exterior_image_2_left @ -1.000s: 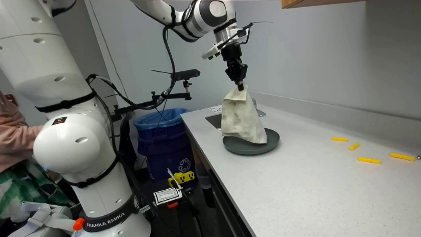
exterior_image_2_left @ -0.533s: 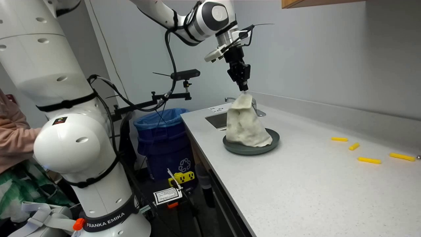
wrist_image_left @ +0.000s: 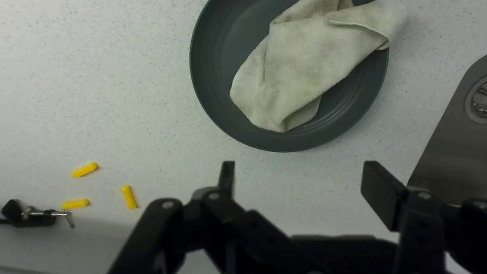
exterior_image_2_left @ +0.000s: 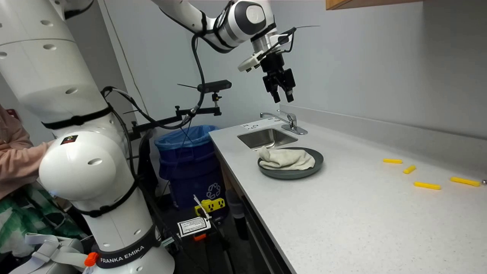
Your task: Wipe the plate with the towel, put the towel on the counter then move the plate backwards
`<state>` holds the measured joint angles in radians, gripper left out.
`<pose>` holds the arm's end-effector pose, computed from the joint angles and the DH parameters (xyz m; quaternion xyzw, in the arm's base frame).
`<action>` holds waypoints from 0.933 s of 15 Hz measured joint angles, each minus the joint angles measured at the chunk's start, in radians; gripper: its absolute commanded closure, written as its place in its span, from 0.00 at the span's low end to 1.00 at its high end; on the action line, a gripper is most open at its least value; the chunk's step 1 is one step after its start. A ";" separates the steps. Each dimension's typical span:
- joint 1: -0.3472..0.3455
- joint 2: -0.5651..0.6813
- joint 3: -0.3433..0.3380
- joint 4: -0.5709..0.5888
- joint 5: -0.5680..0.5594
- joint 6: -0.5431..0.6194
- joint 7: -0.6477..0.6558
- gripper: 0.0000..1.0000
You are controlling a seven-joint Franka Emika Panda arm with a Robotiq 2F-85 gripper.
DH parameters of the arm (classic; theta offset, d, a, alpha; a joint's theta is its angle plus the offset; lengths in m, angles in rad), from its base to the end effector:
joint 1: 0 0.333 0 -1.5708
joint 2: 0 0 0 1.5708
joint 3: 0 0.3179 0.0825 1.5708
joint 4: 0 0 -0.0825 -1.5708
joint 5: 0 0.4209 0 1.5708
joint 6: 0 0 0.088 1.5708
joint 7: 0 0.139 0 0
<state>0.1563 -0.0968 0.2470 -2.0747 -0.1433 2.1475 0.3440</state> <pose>0.5378 0.2210 0.4435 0.9917 0.0638 0.1042 0.0395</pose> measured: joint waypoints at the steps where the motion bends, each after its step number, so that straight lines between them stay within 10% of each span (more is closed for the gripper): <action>1: 0.000 -0.003 0.000 0.000 0.000 0.000 0.000 0.00; 14: 0.000 0.004 0.000 -0.002 0.003 -0.003 -0.008 0.00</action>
<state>0.1563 -0.0923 0.2468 -2.0772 -0.1405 2.1450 0.3357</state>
